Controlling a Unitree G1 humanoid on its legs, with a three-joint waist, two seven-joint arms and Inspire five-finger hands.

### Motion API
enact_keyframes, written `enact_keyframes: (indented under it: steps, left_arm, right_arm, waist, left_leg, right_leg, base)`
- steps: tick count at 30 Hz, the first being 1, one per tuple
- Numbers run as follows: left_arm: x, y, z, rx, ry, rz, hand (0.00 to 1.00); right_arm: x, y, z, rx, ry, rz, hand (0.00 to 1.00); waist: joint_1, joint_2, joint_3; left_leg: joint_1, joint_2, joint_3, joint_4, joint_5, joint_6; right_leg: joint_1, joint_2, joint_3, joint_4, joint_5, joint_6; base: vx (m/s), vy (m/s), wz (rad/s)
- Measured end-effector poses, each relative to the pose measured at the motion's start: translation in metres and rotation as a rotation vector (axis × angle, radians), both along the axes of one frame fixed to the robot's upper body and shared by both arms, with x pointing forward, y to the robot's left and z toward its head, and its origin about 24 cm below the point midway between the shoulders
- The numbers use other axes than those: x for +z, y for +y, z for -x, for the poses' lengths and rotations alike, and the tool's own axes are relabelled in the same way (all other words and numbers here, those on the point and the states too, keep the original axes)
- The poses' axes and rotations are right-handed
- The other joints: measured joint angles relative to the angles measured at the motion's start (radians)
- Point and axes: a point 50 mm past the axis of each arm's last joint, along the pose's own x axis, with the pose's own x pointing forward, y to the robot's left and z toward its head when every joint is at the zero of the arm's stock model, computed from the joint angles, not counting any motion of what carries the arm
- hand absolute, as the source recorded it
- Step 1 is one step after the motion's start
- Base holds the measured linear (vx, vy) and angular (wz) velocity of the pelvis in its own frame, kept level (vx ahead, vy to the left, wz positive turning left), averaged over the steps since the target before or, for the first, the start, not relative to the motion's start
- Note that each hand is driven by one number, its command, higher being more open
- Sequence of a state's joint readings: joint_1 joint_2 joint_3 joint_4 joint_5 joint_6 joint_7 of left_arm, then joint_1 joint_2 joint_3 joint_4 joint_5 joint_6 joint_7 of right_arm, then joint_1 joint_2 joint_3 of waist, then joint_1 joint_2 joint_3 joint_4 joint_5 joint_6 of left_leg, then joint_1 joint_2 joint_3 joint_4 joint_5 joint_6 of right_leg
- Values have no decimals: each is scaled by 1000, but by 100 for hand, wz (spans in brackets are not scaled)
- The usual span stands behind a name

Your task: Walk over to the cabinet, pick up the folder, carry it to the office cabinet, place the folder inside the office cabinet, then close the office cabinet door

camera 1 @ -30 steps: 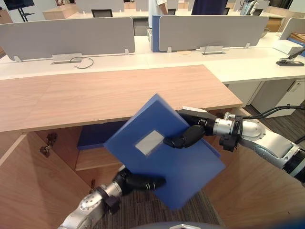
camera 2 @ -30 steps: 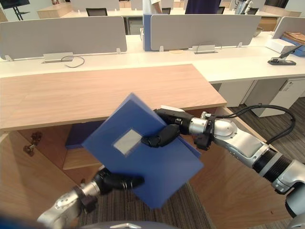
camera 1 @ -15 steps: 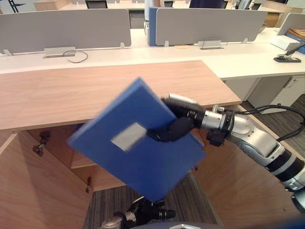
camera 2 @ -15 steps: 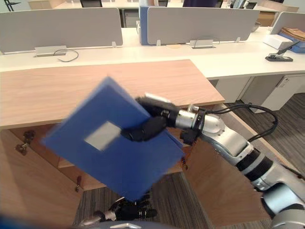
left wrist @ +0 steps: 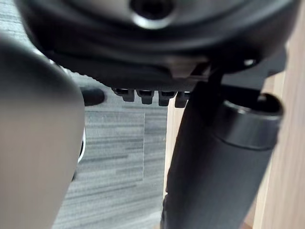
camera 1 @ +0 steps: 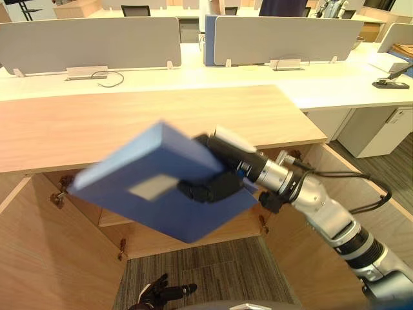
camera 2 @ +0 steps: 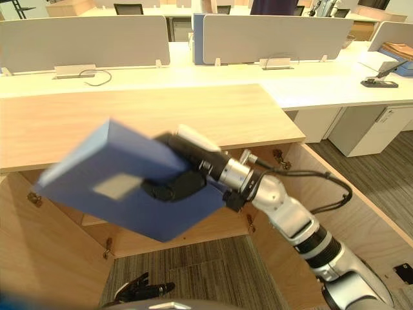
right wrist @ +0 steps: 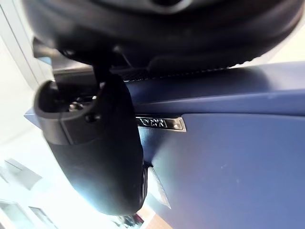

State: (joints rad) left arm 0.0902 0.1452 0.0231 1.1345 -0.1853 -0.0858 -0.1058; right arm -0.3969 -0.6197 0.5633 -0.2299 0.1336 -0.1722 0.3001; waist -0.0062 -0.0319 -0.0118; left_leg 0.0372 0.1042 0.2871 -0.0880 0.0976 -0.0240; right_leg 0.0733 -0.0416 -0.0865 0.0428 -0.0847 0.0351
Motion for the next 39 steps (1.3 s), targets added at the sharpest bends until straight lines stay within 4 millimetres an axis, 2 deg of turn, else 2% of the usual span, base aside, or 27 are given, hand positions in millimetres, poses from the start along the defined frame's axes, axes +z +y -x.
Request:
enact_keyframes:
  steps: [1, 4, 6, 11, 14, 17, 19, 21, 22, 23, 24, 25, 26, 27, 28, 30, 31, 33, 35, 39]
  left_arm:
    - [1, 4, -1, -47, 8, -56, 100]
    - [2, 10, -2, -115, 25, -138, 100]
    - [2, 14, 0, -158, 39, -187, 100]
    - [-3, 15, 26, -127, 117, -187, 100]
    - [-3, 12, 22, -128, 104, -179, 100]
    - [-3, 7, 22, -124, 98, -166, 100]
    - [-3, 5, 20, -120, 90, -159, 100]
    - [-3, 2, 17, -113, 76, -152, 100]
    - [-2, -1, 13, -93, 59, -141, 100]
    - [-1, -2, 8, -73, 39, -133, 100]
    - [0, -2, 1, -63, 21, -131, 100]
    - [4, -1, -15, -16, -29, -133, 100]
    - [6, 1, -22, 10, -51, -130, 100]
    - [10, 1, -31, 53, -89, -119, 100]
    - [11, 0, -34, 81, -106, -106, 100]
    - [12, 4, -35, 272, -131, -38, 100]
    - [12, 4, -35, 312, -134, -25, 100]
    - [12, 4, -36, 428, -149, 12, 100]
    - [12, 5, -37, 505, -158, 30, 100]
    - [13, 6, -35, 644, -171, 64, 100]
  right_arm:
    - [-21, 1, 1, -14, 9, 108, 0]
    - [-56, -2, 2, -31, 39, 282, 0]
    - [-86, -13, 1, -66, 64, 439, 0]
    - [-118, -35, -7, -145, 106, 614, 0]
    - [-132, -42, -10, -182, 118, 686, 0]
    - [-150, -55, -19, -325, 217, 653, 0]
    - [-157, -66, -27, -478, 319, 559, 0]
    - [-159, -83, -37, -681, 429, 391, 0]
    - [-155, -100, -45, -866, 506, 176, 0]
    - [-149, -108, -51, -976, 547, -7, 0]
    - [-143, -113, -56, -1040, 562, -139, 0]
    - [-124, -116, -70, -1136, 595, -462, 0]
    - [-116, -117, -75, -1163, 608, -591, 0]
    - [-102, -115, -82, -1174, 633, -808, 0]
    - [-96, -113, -84, -1161, 645, -896, 0]
    - [-77, -97, -89, -1011, 733, -1256, 0]
    - [-72, -91, -89, -965, 746, -1333, 0]
    - [-50, -76, -92, -794, 781, -1591, 0]
    - [-36, -73, -94, -717, 765, -1693, 0]
    - [-13, -77, -101, -664, 709, -1755, 0]
  waist:
    - [1, 1, 1]
    - [0, 4, 3]
    - [3, 11, 9]
    - [8, 35, 26]
    - [23, 44, 31]
    - [26, 63, 44]
    - [27, 76, 55]
    - [30, 89, 75]
    - [37, 102, 97]
    - [41, 107, 123]
    - [41, 108, 147]
    - [48, 106, 211]
    - [49, 102, 237]
    - [54, 101, 276]
    - [56, 101, 288]
    - [61, 101, 297]
    - [61, 101, 298]
    - [64, 104, 304]
    - [78, 98, 309]
    - [88, 90, 315]
  left_leg:
    - [-1, 0, -4, 0, 1, 0]
    - [-4, -4, -15, 0, 3, 0]
    - [-13, -9, -30, 0, 6, 3]
    - [-15, -15, -46, 0, 7, 6]
    - [-10, -14, -47, 0, 8, 6]
    - [-9, -16, -49, 0, 8, 6]
    - [-9, -19, -52, 0, 8, 6]
    - [-12, -24, -57, 0, 8, 6]
    - [-25, -28, -59, 1, 11, 11]
    - [-42, -30, -60, 11, 12, 16]
    - [-60, -30, -62, 29, 11, 19]
    - [-120, -24, -74, 102, -4, 36]
    - [-145, -22, -78, 146, -18, 41]
    - [-204, -13, -83, 260, -72, 44]
    - [-240, -7, -85, 327, -103, 44]
    - [-367, 18, -93, 568, -218, 43]
    - [-397, 23, -95, 618, -241, 42]
    - [-501, 38, -108, 779, -313, 40]
    - [-563, 39, -109, 879, -360, 36]
    - [-720, 46, -116, 1095, -443, 57]
  right_leg:
    - [1, 0, -4, -1, 0, 0]
    - [3, 1, -17, -1, 1, 1]
    - [2, -1, -30, -1, 2, 3]
    - [9, -6, -44, -3, 1, 6]
    - [14, -5, -45, -3, 1, 7]
    - [14, -7, -47, 0, 0, 8]
    - [14, -11, -51, 2, -2, 11]
    - [10, -16, -55, 10, -5, 15]
    - [-10, -21, -56, 26, -9, 19]
    - [-34, -26, -56, 54, -17, 21]
    - [-53, -31, -57, 78, -23, 20]
    - [-117, -46, -53, 171, -49, 21]
    - [-142, -57, -54, 218, -64, 20]
    - [-194, -69, -51, 316, -102, 21]
    - [-221, -75, -49, 369, -122, 20]
    - [-324, -92, -43, 557, -218, 16]
    - [-353, -97, -41, 597, -242, 14]
    - [-447, -112, -35, 751, -320, 11]
    - [-515, -132, -20, 861, -370, 15]
    - [-666, -157, 14, 1070, -452, 30]
  base:
    - [-52, 5, 5]
    - [-37, 1, 12]
    - [-18, 0, 19]
    - [-19, 13, 9]
    - [-26, 3, 3]
    - [-46, 9, 1]
    - [-38, 13, 5]
    - [-36, 22, 6]
    - [-50, 41, 5]
    - [-65, 41, 5]
    - [-97, 18, 4]
    - [-107, -4, 6]
    - [-157, -17, 7]
    - [-169, -28, 8]
    - [-168, -33, 3]
    - [-156, -52, -4]
    - [-179, -45, -5]
    - [-161, -10, 3]
    - [-120, 26, 6]
    - [-88, 71, 1]
